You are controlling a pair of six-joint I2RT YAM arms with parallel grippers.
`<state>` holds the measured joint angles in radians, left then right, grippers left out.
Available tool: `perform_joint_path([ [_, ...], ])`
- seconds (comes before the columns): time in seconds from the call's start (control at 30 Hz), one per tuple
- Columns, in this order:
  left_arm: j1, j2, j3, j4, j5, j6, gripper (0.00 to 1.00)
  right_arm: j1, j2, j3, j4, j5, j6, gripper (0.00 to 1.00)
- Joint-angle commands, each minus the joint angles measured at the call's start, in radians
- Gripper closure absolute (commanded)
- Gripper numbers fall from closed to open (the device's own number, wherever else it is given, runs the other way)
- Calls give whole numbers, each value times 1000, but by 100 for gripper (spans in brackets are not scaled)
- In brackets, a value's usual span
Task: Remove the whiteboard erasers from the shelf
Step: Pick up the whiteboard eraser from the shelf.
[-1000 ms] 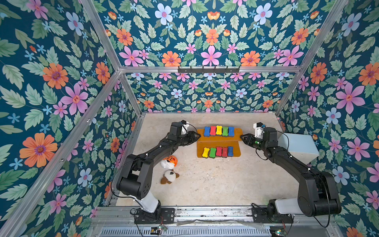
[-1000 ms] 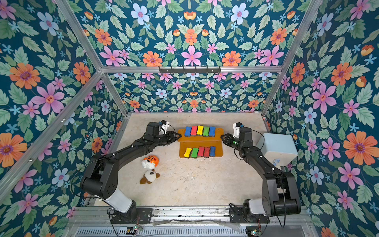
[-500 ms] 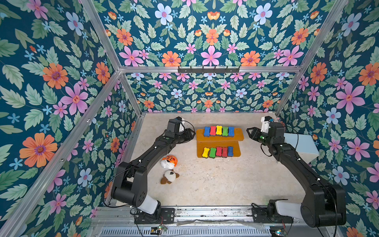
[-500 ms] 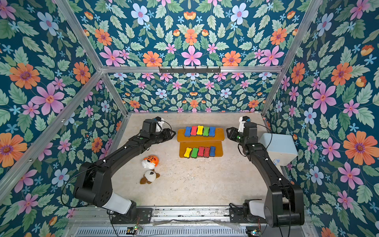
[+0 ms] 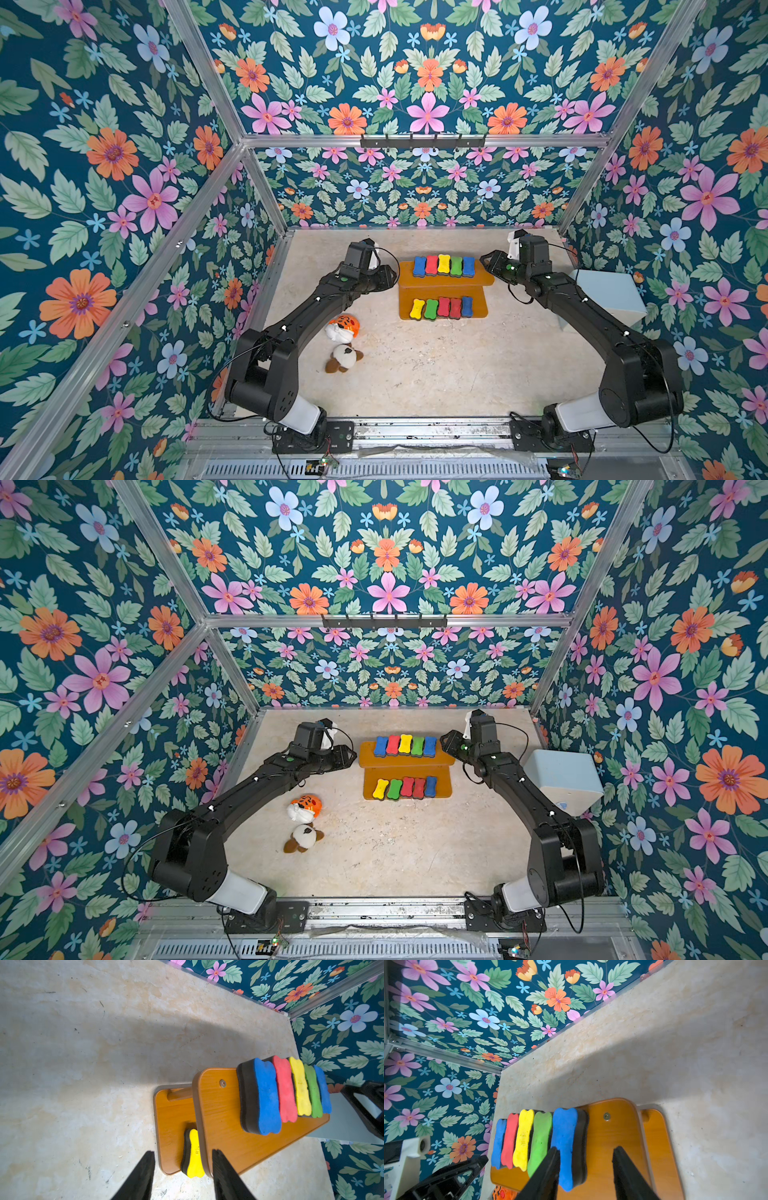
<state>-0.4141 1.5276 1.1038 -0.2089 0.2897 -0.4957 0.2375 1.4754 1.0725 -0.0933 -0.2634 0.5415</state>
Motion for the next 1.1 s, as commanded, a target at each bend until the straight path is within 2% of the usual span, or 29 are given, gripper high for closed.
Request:
perform_joint_path([
  [0.0, 0, -6, 6, -11, -12, 22, 50, 5, 14, 15, -24, 0, 24, 54],
  [0.73, 0, -2, -26, 13, 2, 12, 50, 52, 132, 122, -81, -49, 17, 60],
  [0.87, 0, -1, -26, 11, 1, 12, 50, 52, 145, 121, -87, -56, 11, 64],
  [1.07, 0, 0, -23, 10, -2, 16, 50, 52, 133, 99, -83, -58, 6, 79],
])
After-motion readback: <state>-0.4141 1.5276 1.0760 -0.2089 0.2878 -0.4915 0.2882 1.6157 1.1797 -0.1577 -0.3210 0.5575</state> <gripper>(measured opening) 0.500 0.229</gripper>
